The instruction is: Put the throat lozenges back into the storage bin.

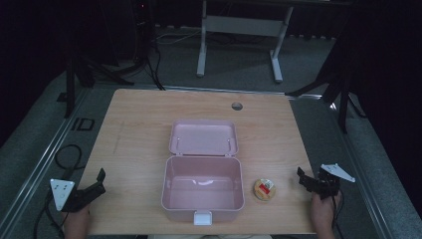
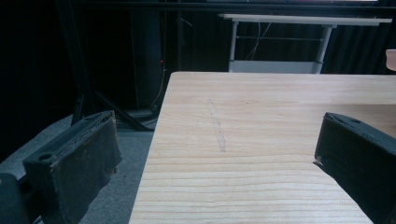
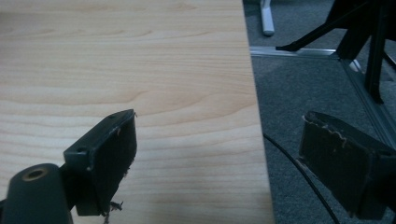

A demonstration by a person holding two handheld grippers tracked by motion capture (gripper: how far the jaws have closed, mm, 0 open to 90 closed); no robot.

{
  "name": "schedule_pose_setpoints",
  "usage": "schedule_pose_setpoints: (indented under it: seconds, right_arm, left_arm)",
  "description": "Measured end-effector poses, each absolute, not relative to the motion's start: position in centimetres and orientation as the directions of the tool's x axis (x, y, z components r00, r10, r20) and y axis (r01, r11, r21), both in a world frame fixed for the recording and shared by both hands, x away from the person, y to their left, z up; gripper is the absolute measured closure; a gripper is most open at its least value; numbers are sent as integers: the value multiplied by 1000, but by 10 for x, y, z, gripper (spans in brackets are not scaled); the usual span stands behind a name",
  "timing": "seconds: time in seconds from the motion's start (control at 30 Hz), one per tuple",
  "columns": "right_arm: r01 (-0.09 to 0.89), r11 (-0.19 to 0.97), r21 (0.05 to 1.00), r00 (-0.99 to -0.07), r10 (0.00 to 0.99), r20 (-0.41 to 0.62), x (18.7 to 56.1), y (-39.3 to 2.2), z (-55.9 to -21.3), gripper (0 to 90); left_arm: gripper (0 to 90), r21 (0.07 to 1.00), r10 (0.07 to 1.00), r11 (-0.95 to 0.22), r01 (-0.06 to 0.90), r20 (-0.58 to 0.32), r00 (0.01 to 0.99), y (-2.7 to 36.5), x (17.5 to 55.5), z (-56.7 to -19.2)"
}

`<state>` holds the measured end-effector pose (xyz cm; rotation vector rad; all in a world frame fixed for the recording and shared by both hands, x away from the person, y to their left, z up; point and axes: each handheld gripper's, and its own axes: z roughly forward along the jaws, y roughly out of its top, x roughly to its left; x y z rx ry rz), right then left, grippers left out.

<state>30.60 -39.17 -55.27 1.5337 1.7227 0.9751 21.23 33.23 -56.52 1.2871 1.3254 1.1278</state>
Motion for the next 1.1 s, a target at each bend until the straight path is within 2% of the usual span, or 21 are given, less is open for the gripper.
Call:
schedule_pose_setpoints:
  seconds: [0.37, 0.5, 0.67, 0.93, 1.1]
  right_arm:
    - [573, 118, 811, -166, 986, -27, 310, -384, -553, 135]
    - [632, 189, 751, -221, 973, -59, 314, -377, -551, 135]
    - [696, 182, 695, -268, 963, 17, 314, -377, -545, 130]
    - [748, 282, 601, -337, 941, -21, 313, -376, -533, 125]
    - [774, 390, 499, -432, 901, -35, 312, -371, -524, 136]
  left_arm:
    - [4, 990, 999, 38, 138, -40, 8, 335, 213, -565]
    - [4, 989, 999, 39, 140, -41, 12, 335, 213, -565]
    - [4, 990, 999, 43, 137, -45, 14, 335, 213, -565]
    - [4, 989, 998, 48, 139, -52, 20, 336, 213, -565]
    - [4, 989, 998, 48, 141, -52, 22, 336, 213, -565]
